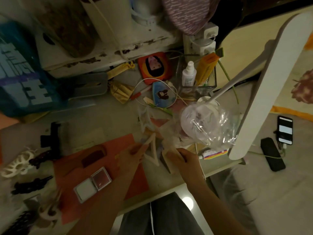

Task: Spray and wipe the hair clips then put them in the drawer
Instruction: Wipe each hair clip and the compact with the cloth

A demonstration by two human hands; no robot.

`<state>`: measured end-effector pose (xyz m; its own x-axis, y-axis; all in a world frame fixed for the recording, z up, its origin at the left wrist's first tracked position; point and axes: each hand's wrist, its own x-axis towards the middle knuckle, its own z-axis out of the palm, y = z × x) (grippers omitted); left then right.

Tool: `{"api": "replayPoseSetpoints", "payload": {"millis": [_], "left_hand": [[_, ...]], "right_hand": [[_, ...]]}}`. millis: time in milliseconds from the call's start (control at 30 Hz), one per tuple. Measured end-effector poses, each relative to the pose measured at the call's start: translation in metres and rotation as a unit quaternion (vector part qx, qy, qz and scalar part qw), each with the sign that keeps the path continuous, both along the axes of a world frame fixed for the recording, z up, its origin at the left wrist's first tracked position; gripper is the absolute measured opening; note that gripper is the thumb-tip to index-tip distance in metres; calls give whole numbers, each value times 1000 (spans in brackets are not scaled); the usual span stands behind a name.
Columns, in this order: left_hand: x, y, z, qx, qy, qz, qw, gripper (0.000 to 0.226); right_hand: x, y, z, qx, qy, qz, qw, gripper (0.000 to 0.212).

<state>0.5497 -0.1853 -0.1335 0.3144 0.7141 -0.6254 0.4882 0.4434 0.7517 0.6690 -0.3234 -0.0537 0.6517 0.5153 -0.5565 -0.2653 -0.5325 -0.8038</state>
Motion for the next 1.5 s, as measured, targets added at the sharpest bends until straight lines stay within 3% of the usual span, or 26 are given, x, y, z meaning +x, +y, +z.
{"api": "replayPoseSetpoints", "payload": {"millis": [133,267,433,600,767,900,1067,1167,1367,1500], "left_hand": [[-5,0,-5,69,7,-40,997,35],[-6,0,-10,136,31,-48,989,40],[-6,1,-8,145,43,-68,986,53],[-15,2,-5,135,72,-66,986,40],[-36,9,17,127,66,-12,990,44],[-68,13,45,118,10,40,992,44],[-122,22,78,208,31,55,976,36],[-159,27,91,214,26,79,973,29],[-240,48,94,207,21,84,974,21],[-294,76,86,201,31,66,977,30]], "right_hand": [[-1,1,-3,-1,-4,10,1000,19],[-1,4,-6,-1,-12,20,1000,15],[-4,6,-7,-4,-24,24,999,3],[-11,10,3,16,-24,21,999,8],[-21,22,18,20,-47,48,998,8],[-37,34,26,27,-55,92,994,5],[-72,55,35,38,-52,136,989,9],[-100,68,41,48,-5,154,987,12],[-163,99,50,82,-23,187,979,6],[-213,121,51,81,-18,173,981,13]]}}
